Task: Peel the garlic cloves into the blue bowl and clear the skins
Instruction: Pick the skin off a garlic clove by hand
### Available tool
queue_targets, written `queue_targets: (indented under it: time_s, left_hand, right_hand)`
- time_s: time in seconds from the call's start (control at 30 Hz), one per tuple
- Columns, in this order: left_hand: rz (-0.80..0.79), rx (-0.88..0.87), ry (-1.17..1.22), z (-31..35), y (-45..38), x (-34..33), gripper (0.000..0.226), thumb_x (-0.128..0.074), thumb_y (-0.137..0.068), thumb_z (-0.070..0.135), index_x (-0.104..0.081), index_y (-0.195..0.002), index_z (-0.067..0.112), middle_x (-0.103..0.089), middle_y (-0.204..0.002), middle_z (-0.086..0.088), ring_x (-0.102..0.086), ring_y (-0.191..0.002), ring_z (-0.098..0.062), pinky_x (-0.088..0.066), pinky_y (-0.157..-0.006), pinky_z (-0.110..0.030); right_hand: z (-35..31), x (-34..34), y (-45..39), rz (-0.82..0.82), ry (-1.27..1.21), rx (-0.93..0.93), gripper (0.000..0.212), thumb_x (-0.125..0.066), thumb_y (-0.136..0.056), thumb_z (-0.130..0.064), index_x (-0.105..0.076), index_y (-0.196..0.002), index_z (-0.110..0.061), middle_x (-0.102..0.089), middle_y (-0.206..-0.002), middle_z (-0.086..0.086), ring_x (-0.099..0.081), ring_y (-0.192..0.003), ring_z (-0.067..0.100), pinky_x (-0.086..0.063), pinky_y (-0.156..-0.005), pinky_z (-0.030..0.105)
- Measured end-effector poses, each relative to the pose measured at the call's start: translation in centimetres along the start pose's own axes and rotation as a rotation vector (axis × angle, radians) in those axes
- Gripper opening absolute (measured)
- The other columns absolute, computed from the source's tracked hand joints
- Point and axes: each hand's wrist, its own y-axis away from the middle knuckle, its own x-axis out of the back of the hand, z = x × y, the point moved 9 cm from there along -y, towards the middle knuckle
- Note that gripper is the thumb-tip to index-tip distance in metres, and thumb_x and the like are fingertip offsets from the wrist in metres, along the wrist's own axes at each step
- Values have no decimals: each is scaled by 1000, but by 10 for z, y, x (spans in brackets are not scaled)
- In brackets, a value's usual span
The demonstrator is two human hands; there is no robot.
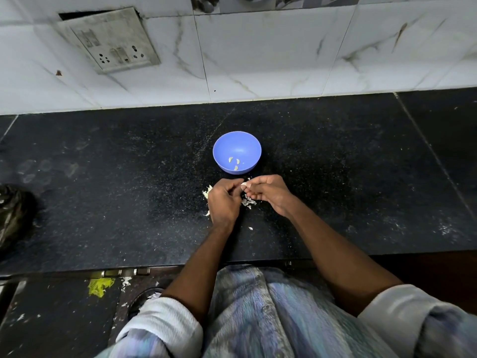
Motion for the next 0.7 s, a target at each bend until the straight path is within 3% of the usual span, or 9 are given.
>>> queue_targets:
  time_s: [0.17, 0.33, 0.43, 0.57, 0.63, 0.7]
  left_hand:
    - [-13, 64, -146, -2, -1, -1, 11, -80, -89, 22, -85, -97, 28, -77, -86, 10, -68, -75, -10, -52, -68, -26]
    - [-15, 464, 306, -29, 2, -14, 11, -81, -85, 7, -86, -89, 15, -81, -79, 3, -74, -71, -8, -59, -71, -27]
    - [14, 219, 130, -15, 0, -4, 18, -83, -82, 3, -87, -88, 20, -79, -79, 9, -72, -71, -2, -54, -70, -21]
    - [9, -138, -189, 9, -1, 1, 31, -77, -77, -5, -86, -92, 20, -76, -87, 9, -68, -80, -11, -54, -71, -25]
    - [-11, -180, -246, 11, -2, 0, 30, -76, -77, -4, -86, -92, 21, -75, -86, 8, -67, -79, -12, -53, -69, -25]
    - [-47, -15, -104, 3, -6, -1, 25, -77, -82, 0, -86, -90, 21, -77, -84, 10, -69, -75, -8, -54, -67, -23]
  right_hand:
    - [-15, 0, -4, 108, 308, 183, 9, -66, -95, 0, -75, -93, -1, -77, -83, 13, -66, -64, 10, -53, -61, 23]
    - [-28, 0, -2, 157, 499, 297, 16, -65, -94, 0, -74, -86, -9, -71, -70, -1, -63, -61, 3, -53, -63, 20]
    - [-12, 0, -5, 111, 330, 41, 14, -63, -88, 6, -75, -86, -2, -70, -68, 6, -61, -61, 11, -48, -58, 24]
    - [18, -11, 0, 21, -60, -425, 19, -53, -97, 8, -69, -91, 0, -63, -65, 4, -53, -58, 7, -39, -50, 15]
    - [20, -10, -2, 28, -27, -411, 16, -55, -99, 5, -70, -97, 1, -64, -69, 5, -54, -58, 7, -41, -50, 14]
    - [5, -3, -7, 72, 122, -165, 11, -62, -97, 3, -72, -95, 1, -68, -75, 11, -57, -63, 11, -45, -54, 18]
